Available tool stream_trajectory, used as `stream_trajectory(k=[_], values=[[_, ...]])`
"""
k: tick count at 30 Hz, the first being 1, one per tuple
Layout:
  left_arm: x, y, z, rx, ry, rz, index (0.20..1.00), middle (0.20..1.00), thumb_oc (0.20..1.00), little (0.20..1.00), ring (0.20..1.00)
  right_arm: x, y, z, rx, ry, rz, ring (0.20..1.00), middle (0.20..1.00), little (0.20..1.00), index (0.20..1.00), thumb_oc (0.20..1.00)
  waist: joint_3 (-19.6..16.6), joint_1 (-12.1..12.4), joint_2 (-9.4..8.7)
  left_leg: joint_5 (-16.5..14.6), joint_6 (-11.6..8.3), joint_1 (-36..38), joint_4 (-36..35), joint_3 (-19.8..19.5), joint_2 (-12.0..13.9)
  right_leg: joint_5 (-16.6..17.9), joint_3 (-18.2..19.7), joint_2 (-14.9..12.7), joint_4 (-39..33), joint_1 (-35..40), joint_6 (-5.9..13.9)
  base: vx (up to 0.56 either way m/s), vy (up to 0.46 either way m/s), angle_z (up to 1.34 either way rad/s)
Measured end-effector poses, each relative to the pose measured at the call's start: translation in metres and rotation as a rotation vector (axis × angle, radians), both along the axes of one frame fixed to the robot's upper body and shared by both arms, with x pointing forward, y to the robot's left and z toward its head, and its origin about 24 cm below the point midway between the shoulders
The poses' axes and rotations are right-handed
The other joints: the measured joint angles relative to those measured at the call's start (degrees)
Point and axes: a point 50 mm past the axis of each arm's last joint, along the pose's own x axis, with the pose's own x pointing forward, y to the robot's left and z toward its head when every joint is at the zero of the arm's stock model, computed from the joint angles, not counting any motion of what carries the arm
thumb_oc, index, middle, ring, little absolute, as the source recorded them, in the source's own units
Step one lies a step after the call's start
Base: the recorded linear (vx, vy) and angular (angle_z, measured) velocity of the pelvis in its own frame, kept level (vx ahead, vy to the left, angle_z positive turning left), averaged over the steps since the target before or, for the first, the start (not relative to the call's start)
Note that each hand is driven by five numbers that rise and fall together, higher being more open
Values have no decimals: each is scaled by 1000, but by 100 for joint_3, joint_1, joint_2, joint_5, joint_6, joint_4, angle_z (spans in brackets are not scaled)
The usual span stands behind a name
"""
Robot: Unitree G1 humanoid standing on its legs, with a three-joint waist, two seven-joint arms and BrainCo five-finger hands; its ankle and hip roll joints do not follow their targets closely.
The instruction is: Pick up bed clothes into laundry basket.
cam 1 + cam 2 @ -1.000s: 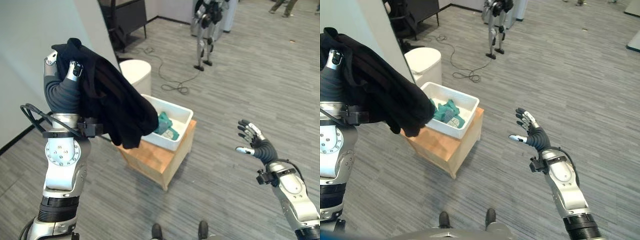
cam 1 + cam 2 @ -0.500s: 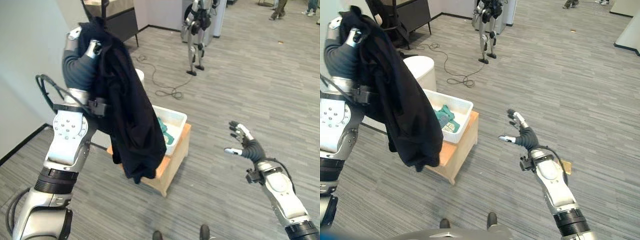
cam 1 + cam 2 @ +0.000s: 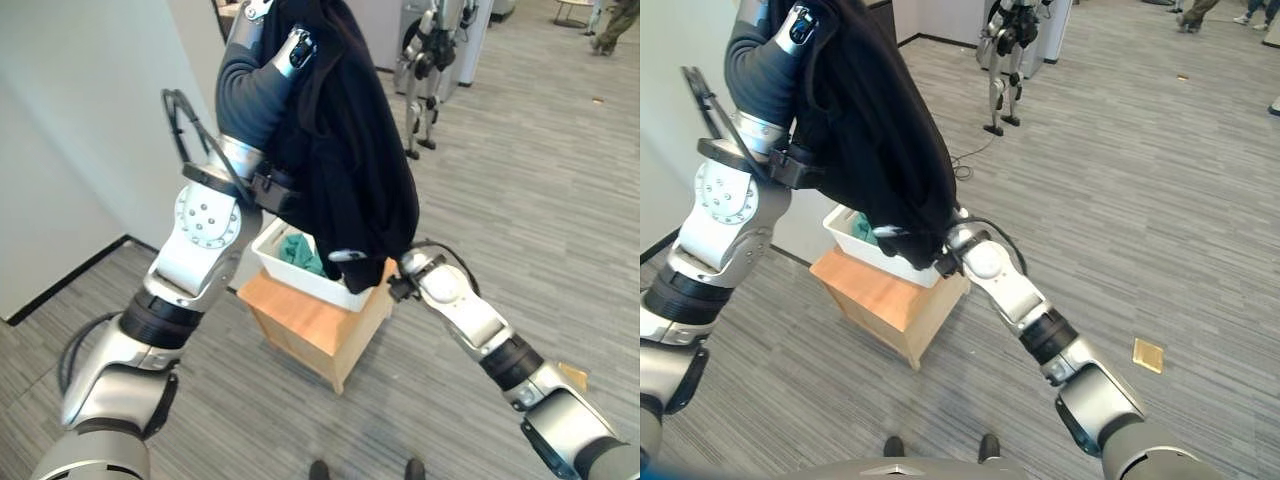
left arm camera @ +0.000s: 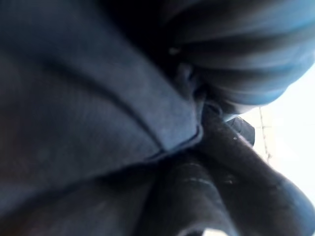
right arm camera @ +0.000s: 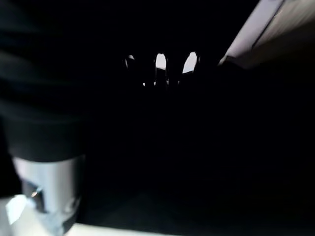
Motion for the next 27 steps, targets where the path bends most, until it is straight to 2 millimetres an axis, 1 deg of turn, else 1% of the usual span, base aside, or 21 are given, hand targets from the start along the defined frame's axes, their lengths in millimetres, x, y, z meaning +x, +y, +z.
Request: stream_trajectory(k=[4, 9, 13, 15, 16, 19, 22, 27], values=[[0, 0, 0, -4, -1, 3, 200, 200, 200, 200, 200, -1, 1, -2, -17, 1, 8, 1000, 1000, 1000, 1000, 1000, -1, 5, -2, 0, 1, 1, 0, 0, -7, -5, -5, -6, 0, 3, 7, 2, 1, 1], [0, -2, 0, -27, 2, 0, 200, 200, 200, 200, 200, 1, 9, 8, -34, -30, 25, 1000, 1000, 1000, 1000, 1000, 1, -11, 0, 0, 0, 16, 0, 16, 11, -7, 13, 15, -1, 3, 9, -3, 3, -3], [1, -6, 1, -49, 4, -15, 200, 200, 200, 200, 200, 6, 22, 10, -50, -27, 35, 1000, 1000, 1000, 1000, 1000, 2, -3, -2, -1, -1, 17, -1, 10, 18, -7, 9, 19, -1, 6, 7, 0, 0, 0], [0, -8, 3, -54, -3, -22, 200, 200, 200, 200, 200, 8, 31, 9, -61, -17, 44, 1000, 1000, 1000, 1000, 1000, 2, 12, -2, -1, -1, 16, 0, 4, 15, -7, 4, 13, -1, 10, 7, 1, 2, 2], [-1, -12, 6, -59, -13, -39, 200, 200, 200, 200, 200, 11, 37, 10, -75, -7, 44, 1000, 1000, 1000, 1000, 1000, 3, 20, -3, -1, -1, 10, 0, -3, 12, -7, -5, 9, -1, 10, 7, 0, 7, 4], [-1, -17, 10, -77, -23, -60, 200, 200, 200, 200, 200, 9, 51, 14, -66, -8, 68, 1000, 1000, 1000, 1000, 1000, 3, 35, -3, -1, -1, 4, 0, -9, 9, -7, -10, 7, -1, 10, 7, -1, 2, 1], [-2, -19, 11, -85, -27, -70, 200, 200, 200, 200, 200, 7, 58, 18, -57, -13, 79, 1000, 1000, 1000, 1000, 1000, 2, 41, -3, 0, 0, 3, 0, -12, 7, -7, -13, 5, -1, 10, 7, 0, 0, 0], [-2, -24, 10, -108, -20, -92, 200, 200, 200, 200, 200, 7, 60, 20, -55, -20, 72, 1000, 1000, 1000, 1000, 1000, 2, 64, -3, 2, 3, 2, 1, -13, 3, -8, -17, 4, -1, 9, 7, 0, 0, 0]])
